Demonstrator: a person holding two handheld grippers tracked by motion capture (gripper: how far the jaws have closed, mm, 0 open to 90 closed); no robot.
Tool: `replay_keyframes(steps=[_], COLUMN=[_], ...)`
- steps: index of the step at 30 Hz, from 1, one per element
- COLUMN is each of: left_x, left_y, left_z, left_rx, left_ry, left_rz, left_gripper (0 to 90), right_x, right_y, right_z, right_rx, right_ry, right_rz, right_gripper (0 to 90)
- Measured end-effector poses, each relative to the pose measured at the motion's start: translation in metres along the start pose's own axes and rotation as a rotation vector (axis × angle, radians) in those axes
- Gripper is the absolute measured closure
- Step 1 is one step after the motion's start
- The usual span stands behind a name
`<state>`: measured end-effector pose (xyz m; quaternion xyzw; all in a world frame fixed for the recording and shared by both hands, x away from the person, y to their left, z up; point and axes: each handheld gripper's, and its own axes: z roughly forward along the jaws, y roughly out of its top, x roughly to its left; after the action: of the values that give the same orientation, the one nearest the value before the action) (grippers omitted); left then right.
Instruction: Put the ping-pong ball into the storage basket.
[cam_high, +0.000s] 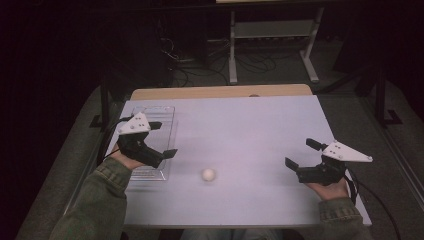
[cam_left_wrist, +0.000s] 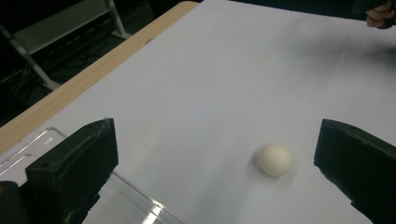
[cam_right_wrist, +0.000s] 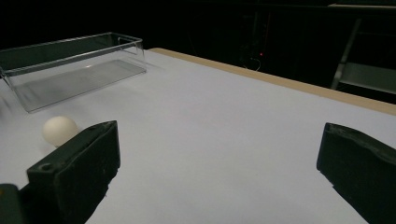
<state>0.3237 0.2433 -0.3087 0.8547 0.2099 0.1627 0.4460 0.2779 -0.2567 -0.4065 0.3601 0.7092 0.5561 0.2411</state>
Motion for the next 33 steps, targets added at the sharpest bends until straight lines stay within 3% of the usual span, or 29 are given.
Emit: replay_keyframes(steps=[11, 19, 33], left_x=[-0.001, -0.001, -0.003], left_y=[0.01, 0.017, 0.026], left_z=[0.011, 0.016, 0.038], left_rx=[0.043, 0.067, 0.156], left_ry=[-0.084, -0.105, -0.175], left_rz=[0.035, 0.064, 0.107], left_gripper=[0.0, 0.0, 0.0], right_x=[0.0, 0.001, 0.001], right_y=[0.0, 0.0, 0.0], right_z=[-0.001, 0.0, 0.0], right_rx=[0.0, 0.004, 0.009], right_ry=[0.002, 0.005, 0.01], right_rz=[0.002, 0.001, -0.006], right_gripper=[0.0, 0.0, 0.0])
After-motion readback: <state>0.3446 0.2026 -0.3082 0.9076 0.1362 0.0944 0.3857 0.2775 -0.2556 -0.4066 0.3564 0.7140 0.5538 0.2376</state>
